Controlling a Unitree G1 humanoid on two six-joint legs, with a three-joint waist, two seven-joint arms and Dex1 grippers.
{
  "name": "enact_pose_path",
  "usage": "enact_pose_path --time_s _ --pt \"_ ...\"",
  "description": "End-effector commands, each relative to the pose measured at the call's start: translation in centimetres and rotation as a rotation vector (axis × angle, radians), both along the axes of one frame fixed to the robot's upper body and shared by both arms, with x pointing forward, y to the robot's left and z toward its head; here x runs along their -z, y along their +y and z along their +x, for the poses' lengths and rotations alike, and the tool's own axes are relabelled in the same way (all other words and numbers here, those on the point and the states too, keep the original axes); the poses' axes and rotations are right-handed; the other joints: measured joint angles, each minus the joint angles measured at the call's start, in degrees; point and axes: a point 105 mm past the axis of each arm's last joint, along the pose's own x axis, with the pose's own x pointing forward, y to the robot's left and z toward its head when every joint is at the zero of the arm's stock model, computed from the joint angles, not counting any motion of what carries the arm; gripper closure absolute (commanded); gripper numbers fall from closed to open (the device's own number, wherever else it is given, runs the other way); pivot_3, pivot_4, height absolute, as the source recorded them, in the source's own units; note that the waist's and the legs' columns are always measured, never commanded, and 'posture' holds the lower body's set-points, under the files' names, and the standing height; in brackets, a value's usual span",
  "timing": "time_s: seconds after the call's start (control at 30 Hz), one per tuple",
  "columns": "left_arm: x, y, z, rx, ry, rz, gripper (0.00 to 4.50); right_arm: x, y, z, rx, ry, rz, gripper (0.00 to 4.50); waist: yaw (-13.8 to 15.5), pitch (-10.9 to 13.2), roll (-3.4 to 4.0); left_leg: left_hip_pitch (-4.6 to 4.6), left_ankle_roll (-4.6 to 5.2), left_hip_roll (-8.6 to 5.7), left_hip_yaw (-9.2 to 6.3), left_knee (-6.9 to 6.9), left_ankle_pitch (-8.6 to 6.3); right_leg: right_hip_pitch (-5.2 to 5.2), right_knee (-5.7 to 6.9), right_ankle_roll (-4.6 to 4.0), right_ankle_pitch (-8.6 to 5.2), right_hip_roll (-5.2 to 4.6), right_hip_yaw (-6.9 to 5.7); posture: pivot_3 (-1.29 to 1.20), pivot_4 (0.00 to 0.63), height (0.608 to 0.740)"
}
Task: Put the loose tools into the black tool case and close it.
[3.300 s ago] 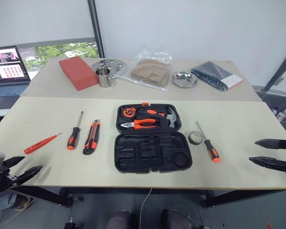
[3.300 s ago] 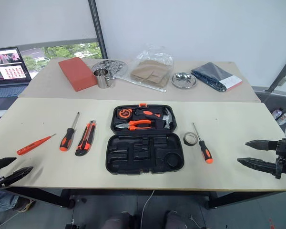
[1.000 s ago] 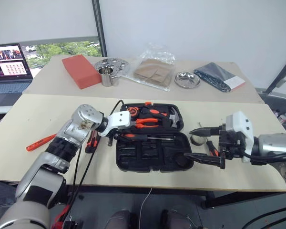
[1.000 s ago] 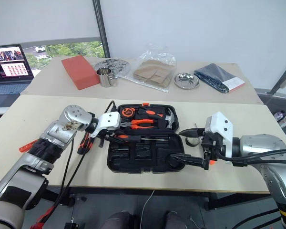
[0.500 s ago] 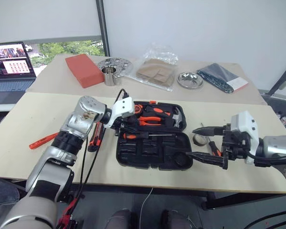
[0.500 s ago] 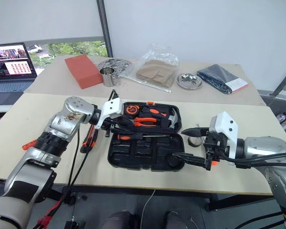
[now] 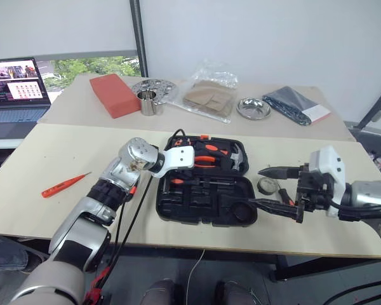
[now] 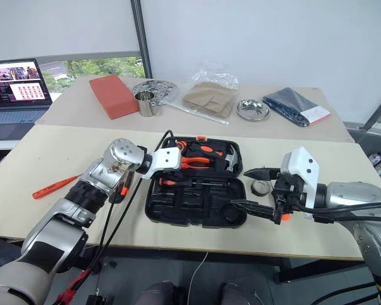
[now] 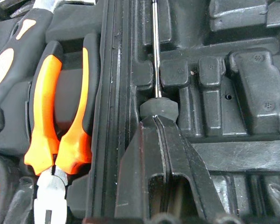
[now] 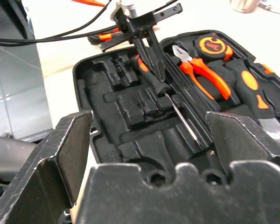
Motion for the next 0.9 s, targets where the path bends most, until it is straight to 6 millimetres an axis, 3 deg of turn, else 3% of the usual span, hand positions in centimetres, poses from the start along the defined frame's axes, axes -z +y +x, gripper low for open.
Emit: enact_pose_path --time_s 0.03,0.07,0.17,0.27,0.5,0.63,0.7,0.9 --pt "-0.4 1.4 0.1 -0.076 0.079 -0.083 4.48 0.0 -2.7 0.0 0.161 -0.030 -0.012 0.00 -0.05 0.00 0.00 0.00 0.01 0.00 0.01 0.01 0.01 0.00 0.01 0.01 0.00 0.01 0.00 0.00 0.150 0.734" --pt "-1.6 1.5 0.2 -0.089 0.092 -0.146 4.48 0.4 -3.6 -0.1 0.220 -0.019 -0.009 0.00 -0.08 0.00 0.00 -0.04 0.05 0.01 0.01 0.00 0.03 -0.03 0.01 0.01 0.00 0.03 0.01 0.00 0.150 0.734" --pt "-5.6 1.9 -0.6 -0.080 0.164 -0.343 3.72 1.8 -6.3 -0.3 0.391 0.018 0.005 0.00 -0.24 0.02 -0.01 -0.13 0.39 0.05 0.02 0.02 0.24 -0.12 0.05 -0.01 0.01 0.27 -0.01 0.00 0.150 0.734" --pt "-8.6 2.7 -2.3 -0.019 0.209 -0.467 2.49 3.3 -8.0 -0.6 0.528 0.058 0.041 0.00 -0.42 0.01 0.00 -0.17 0.38 0.04 0.04 0.02 0.25 -0.18 0.05 0.00 0.00 0.33 0.00 0.00 0.150 0.734" --pt "-9.2 3.4 -6.1 0.116 0.285 -0.464 0.04 6.5 -9.0 1.2 0.702 0.077 0.055 0.00 -1.38 -0.03 0.17 0.15 -0.08 -0.04 0.15 -0.04 0.01 0.02 0.05 0.30 -0.19 0.35 0.02 0.00 0.150 0.734" --pt "-9.3 2.7 -6.8 0.160 0.292 -0.438 0.04 9.9 -9.5 2.4 0.781 0.178 0.045 0.00 -1.62 0.01 0.25 0.10 -0.16 -0.06 0.15 -0.03 0.04 -0.02 0.07 0.48 -0.29 0.38 0.03 0.00 0.150 0.734" --pt "-8.8 2.9 -7.1 0.175 0.285 -0.400 0.00 10.9 -9.2 2.9 0.784 0.180 0.050 0.52 -1.72 0.01 0.27 0.12 -0.17 -0.06 0.16 -0.04 0.05 -0.01 0.08 0.48 -0.29 0.39 0.04 0.00 0.150 0.734" --pt "-8.4 4.0 -6.8 0.132 0.275 -0.388 0.00 10.1 -7.9 3.6 0.783 0.090 0.145 2.44 -2.53 0.00 0.29 0.25 -0.29 0.02 0.22 -0.17 0.13 0.01 0.07 0.45 -0.32 0.58 0.10 0.00 0.150 0.734"
